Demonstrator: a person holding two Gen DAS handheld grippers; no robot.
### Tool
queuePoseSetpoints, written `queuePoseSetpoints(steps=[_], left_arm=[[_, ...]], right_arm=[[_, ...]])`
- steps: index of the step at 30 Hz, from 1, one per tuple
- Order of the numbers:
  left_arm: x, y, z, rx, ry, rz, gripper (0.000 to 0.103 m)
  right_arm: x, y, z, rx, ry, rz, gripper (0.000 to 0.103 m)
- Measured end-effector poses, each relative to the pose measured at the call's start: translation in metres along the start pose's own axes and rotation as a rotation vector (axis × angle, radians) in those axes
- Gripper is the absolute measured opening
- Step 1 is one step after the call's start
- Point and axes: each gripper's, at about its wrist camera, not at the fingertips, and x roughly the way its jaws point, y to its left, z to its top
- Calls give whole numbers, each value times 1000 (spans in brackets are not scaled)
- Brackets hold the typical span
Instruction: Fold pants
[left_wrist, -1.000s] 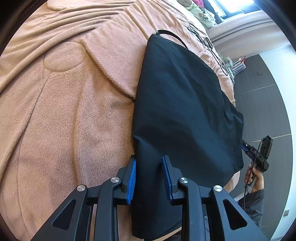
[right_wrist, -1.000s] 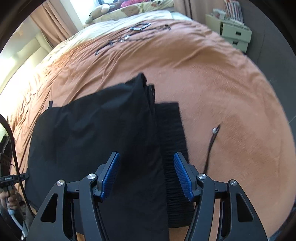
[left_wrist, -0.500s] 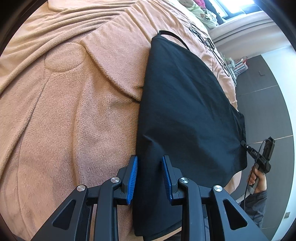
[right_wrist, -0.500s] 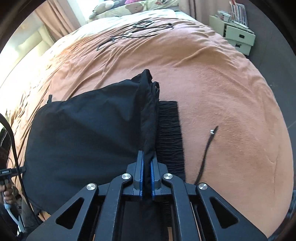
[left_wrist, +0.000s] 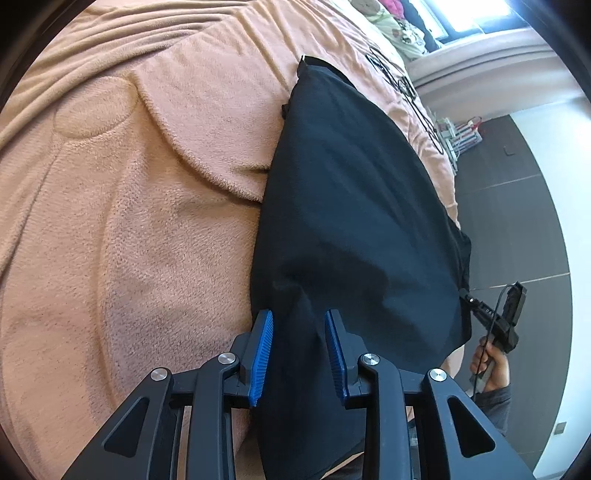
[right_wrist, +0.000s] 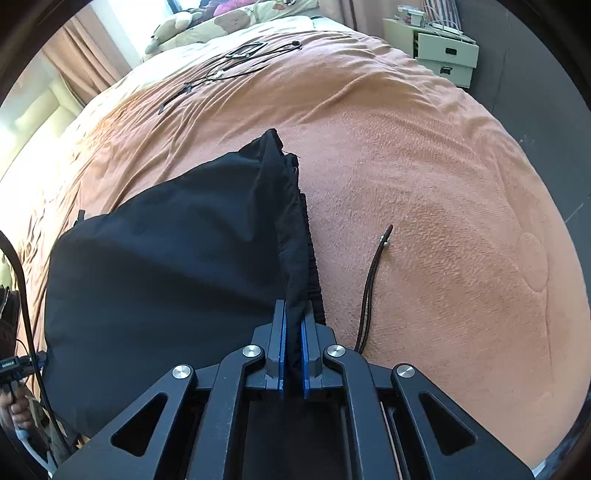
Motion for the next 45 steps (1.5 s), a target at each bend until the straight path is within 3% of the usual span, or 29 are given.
queuePoseSetpoints(steps=[2, 9, 13, 18, 21, 25, 29, 39, 40, 42, 45], left_arm=[[-1, 2, -1, -10, 0, -19, 30], [-8, 11, -11, -35, 38, -39, 30], [-15, 12, -15, -32, 52, -24, 31], [-12, 17, -26, -44, 111, -35, 30], [-12, 17, -35, -24, 144, -29, 17], [-19, 18, -35, -18, 135, -37, 17], [-16, 22, -27, -39, 102, -68, 32], [3, 18, 1, -62, 54, -107, 34], [4, 17, 1, -57, 49, -104, 32], [3, 12, -2, -30, 36, -84, 7], [-7, 11, -3, -11, -1, -106, 3]], right_arm=[[1, -2, -2, -1, 5, -15, 15], [4, -14, -5, 33, 22, 20, 20], [2, -19, -7, 49, 22, 3, 36], [2, -22, -11, 62, 28, 31, 36], [1, -22, -11, 61, 28, 33, 36], [2, -21, -12, 55, 27, 28, 36], [1, -21, -12, 58, 29, 37, 36], [6, -35, -17, 109, 53, 149, 36], [7, -35, -18, 116, 54, 171, 36], [8, -34, -19, 106, 54, 188, 37], [6, -33, -19, 94, 52, 186, 37]])
